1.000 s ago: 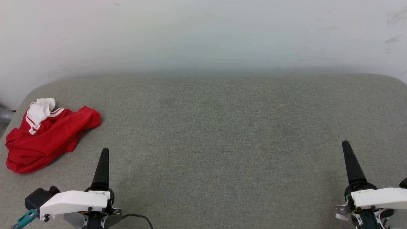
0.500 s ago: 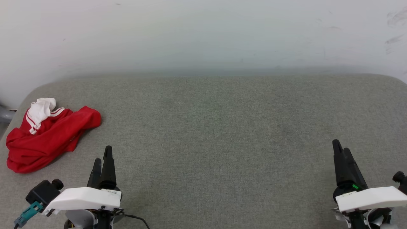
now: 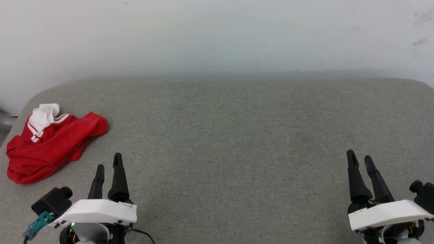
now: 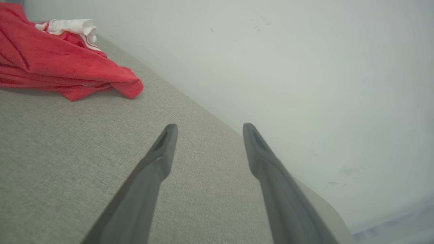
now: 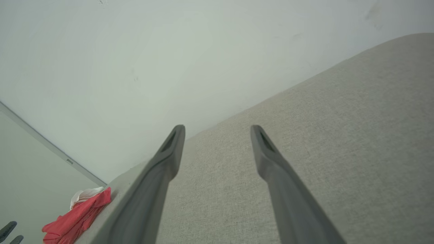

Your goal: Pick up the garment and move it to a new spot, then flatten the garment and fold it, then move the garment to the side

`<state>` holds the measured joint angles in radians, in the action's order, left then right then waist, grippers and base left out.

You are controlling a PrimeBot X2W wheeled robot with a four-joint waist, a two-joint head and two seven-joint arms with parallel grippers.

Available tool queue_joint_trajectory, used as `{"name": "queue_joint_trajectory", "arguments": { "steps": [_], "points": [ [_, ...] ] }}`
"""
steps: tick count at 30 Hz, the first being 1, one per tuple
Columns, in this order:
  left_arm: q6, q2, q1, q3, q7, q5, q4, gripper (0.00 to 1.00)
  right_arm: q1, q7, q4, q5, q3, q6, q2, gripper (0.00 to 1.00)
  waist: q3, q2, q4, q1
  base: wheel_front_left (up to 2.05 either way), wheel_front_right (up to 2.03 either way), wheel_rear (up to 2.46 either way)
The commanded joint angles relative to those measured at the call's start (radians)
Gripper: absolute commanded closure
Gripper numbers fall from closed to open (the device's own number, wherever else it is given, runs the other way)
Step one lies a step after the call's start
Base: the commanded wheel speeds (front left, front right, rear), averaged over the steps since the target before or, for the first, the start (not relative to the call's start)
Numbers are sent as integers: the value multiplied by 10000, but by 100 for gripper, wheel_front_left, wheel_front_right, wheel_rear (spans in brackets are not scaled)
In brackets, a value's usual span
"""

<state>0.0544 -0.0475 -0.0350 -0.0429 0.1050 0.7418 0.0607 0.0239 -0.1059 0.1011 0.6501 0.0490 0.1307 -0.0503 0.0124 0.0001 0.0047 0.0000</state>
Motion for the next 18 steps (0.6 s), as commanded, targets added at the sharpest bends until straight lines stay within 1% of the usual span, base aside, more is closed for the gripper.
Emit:
{"name": "queue_joint_trajectory", "arguments": {
  "steps": [1,18],
  "points": [
    [39,-26,-38,48,122,-453,-186,0,70,-111,-172,-424,-36,1,-6,0,6,-1,1,0,0,0,0],
    [178,-30,153,437,593,-2868,-328,0,-71,-575,-213,-2631,-146,1,-4,0,-2,-1,15,0,0,0,0]
  ]
}}
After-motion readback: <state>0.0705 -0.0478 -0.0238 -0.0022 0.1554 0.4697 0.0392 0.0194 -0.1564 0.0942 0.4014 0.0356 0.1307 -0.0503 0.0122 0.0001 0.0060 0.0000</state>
